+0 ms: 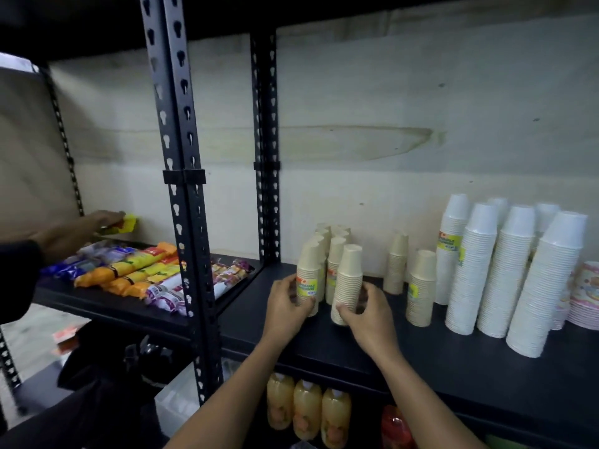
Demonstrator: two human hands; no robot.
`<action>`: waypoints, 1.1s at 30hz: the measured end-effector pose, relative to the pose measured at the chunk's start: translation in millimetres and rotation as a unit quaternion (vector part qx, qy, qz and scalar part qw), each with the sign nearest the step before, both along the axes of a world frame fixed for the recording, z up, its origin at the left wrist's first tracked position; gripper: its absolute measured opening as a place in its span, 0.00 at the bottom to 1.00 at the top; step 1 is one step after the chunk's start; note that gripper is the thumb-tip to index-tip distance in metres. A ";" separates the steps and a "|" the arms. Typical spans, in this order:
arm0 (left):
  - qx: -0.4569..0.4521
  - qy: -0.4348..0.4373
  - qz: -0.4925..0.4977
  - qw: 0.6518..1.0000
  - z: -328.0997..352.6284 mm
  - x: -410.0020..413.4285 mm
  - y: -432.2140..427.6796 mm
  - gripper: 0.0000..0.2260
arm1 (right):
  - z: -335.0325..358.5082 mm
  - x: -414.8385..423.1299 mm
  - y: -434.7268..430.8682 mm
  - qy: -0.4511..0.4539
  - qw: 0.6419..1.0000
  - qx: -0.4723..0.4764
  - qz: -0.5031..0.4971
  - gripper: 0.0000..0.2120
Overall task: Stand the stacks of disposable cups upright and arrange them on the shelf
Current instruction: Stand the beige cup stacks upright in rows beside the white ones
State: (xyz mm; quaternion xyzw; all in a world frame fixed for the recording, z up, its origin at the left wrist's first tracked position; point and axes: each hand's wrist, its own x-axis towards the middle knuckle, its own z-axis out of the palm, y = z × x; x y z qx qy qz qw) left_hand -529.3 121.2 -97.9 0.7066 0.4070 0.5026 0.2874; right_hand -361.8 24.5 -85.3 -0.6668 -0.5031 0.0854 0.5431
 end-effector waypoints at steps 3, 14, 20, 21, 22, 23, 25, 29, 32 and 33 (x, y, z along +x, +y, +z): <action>-0.005 0.003 -0.001 1.000 -0.6 1.5 10.2 0.29 | 1.6 -1.9 14.0 -0.016 1.000 -0.011 0.006 0.31; -0.045 0.010 -0.015 0.999 -4.0 1.8 18.2 0.30 | -7.6 -2.3 28.9 -0.015 0.999 -0.048 0.005 0.32; -0.064 0.023 -0.065 0.996 -5.9 0.2 16.7 0.34 | -14.6 -5.7 37.2 -0.030 0.998 -0.048 -0.034 0.43; -0.066 0.025 -0.075 0.995 -5.7 0.2 16.0 0.34 | -14.5 -6.1 37.4 -0.033 0.997 -0.059 -0.031 0.46; -0.067 0.028 -0.083 0.994 -5.9 0.3 15.2 0.33 | -13.8 -5.8 36.5 -0.031 0.997 -0.073 -0.022 0.49; -0.068 0.033 -0.086 0.993 -6.2 0.1 15.2 0.33 | -13.4 -4.9 34.9 -0.020 0.996 -0.085 -0.005 0.50; -0.071 0.042 -0.084 0.993 -6.2 -0.4 15.2 0.32 | -12.0 -1.8 29.0 0.027 0.994 -0.100 0.038 0.46; -0.081 0.039 -0.078 0.993 -7.4 -2.0 17.2 0.32 | -13.8 5.0 23.0 0.085 0.987 -0.111 0.076 0.35; -0.085 0.032 -0.079 0.993 -7.9 -2.0 17.8 0.32 | -15.6 7.0 28.0 0.076 0.990 -0.100 0.062 0.33; -0.087 0.030 -0.079 0.993 -8.0 -2.1 17.8 0.32 | -17.2 7.3 30.0 0.069 0.991 -0.098 0.059 0.34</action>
